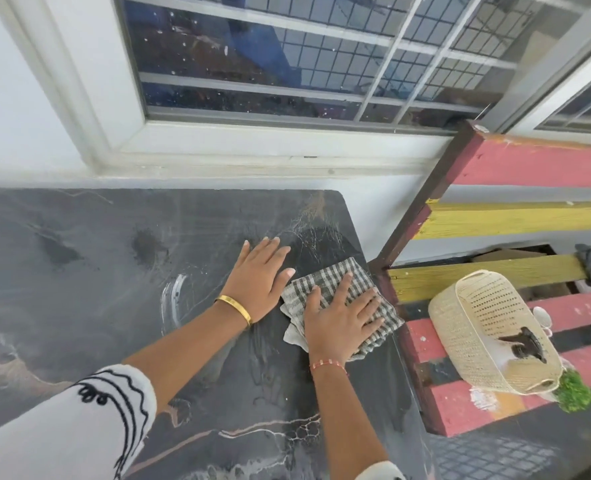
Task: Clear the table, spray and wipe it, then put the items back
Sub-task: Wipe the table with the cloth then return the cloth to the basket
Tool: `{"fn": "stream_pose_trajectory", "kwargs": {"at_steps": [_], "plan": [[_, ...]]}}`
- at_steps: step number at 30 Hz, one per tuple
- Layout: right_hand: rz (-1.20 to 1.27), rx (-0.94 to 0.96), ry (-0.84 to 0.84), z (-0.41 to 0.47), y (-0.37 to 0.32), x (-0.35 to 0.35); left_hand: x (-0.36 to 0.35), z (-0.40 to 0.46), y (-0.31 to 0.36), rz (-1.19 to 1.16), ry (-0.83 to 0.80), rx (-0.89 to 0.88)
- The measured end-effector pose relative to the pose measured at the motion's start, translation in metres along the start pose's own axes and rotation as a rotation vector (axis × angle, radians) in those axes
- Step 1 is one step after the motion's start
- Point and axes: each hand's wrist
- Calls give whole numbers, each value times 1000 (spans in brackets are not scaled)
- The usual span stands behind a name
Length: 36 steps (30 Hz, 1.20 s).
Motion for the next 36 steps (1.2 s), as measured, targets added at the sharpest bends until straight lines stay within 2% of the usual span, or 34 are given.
{"fn": "stream_pose_trajectory", "kwargs": {"at_steps": [5, 10, 17, 23, 28, 36], "plan": [[-7, 16, 23, 47, -12, -2, 8, 23, -8, 13, 13, -55], [-15, 74, 36, 82, -33, -2, 4, 51, -15, 120, -12, -66], [-39, 177, 45, 134, -60, -3, 4, 88, -23, 65, 12, -25], [-21, 221, 63, 179, -90, -3, 8, 98, -34, 109, 4, -31], [-54, 250, 32, 173, -91, -2, 21, 78, -52, 65, 18, -1], [-102, 595, -36, 104, -162, -23, 51, 44, -84, -28, 128, 125]]}}
Point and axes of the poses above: each hand's wrist, its own z-axis towards the middle knuckle, its own x-axis out of the back of the hand, y = z × x, and after that the axes turned 6 degrees about x, right-handed
